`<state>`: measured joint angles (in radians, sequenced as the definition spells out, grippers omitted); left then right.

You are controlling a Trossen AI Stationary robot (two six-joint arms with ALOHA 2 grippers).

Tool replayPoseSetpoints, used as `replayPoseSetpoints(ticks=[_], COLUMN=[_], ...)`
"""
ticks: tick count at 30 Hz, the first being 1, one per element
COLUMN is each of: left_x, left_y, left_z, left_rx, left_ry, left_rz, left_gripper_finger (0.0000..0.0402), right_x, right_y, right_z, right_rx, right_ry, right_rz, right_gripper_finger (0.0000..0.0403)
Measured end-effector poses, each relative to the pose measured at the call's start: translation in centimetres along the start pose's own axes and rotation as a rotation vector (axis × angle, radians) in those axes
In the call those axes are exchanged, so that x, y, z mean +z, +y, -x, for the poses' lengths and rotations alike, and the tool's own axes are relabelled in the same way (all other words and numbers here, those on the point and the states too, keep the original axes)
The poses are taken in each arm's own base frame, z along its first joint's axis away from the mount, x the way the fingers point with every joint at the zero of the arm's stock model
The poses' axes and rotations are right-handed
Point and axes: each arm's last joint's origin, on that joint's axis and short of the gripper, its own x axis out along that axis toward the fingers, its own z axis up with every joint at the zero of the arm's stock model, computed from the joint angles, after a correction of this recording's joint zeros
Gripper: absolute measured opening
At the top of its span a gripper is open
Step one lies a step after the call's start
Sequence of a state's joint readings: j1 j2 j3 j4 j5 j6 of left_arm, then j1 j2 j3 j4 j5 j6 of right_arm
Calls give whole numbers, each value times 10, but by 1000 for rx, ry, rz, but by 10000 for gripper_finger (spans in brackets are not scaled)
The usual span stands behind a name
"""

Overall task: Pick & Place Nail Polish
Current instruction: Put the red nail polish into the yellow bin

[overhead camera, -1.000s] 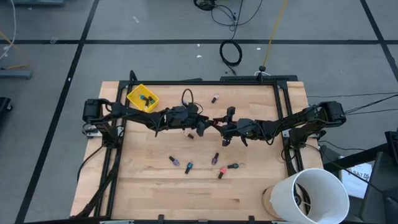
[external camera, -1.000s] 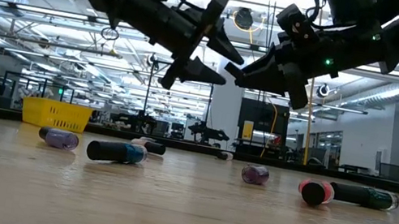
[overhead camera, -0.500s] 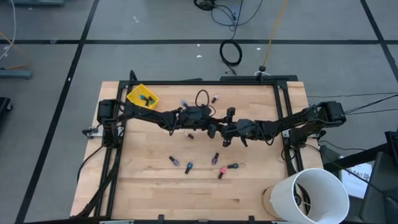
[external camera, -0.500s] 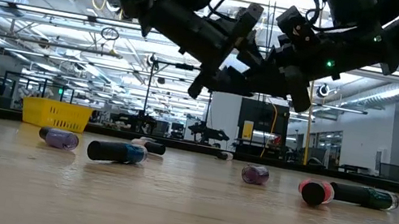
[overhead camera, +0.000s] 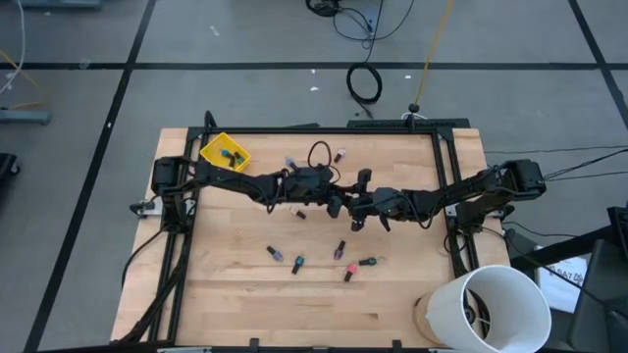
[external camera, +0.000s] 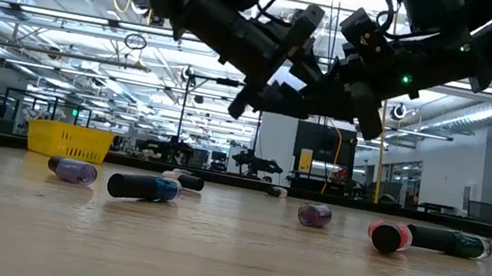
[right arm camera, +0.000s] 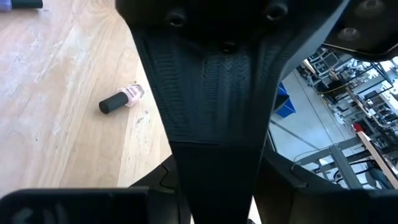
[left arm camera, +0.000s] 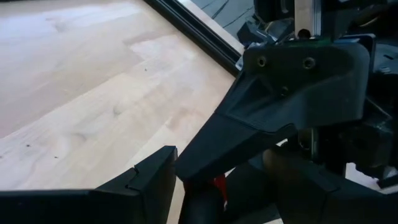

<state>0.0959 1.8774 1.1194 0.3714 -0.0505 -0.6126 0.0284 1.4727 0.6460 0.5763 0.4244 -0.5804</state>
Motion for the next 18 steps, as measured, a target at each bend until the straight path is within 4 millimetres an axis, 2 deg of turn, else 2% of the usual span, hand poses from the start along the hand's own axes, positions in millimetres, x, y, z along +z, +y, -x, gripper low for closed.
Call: replayPoseSetpoints(ticks=[3, 6, 9, 14, 18], left_x=[0, 1, 0, 1, 3], left_y=[0, 0, 0, 2, 4], left_z=[0, 0, 0, 0, 0], left_rx=[27, 30, 36, 44, 44], left_ry=[-20, -23, -24, -27, -27], left_rz=[-3, -11, -16, 3, -20], left_gripper_finger=[228, 209, 163, 58, 53], right_x=[0, 0, 0, 0, 0], right_y=[-1, -1, -1, -1, -1], right_z=[0, 0, 0, 0, 0], right_rx=[-20, -21, -21, -25, -22], right_ry=[12, 13, 13, 12, 11], right_rz=[5, 7, 7, 12, 13], right_gripper_finger=[113, 114, 113, 114, 129])
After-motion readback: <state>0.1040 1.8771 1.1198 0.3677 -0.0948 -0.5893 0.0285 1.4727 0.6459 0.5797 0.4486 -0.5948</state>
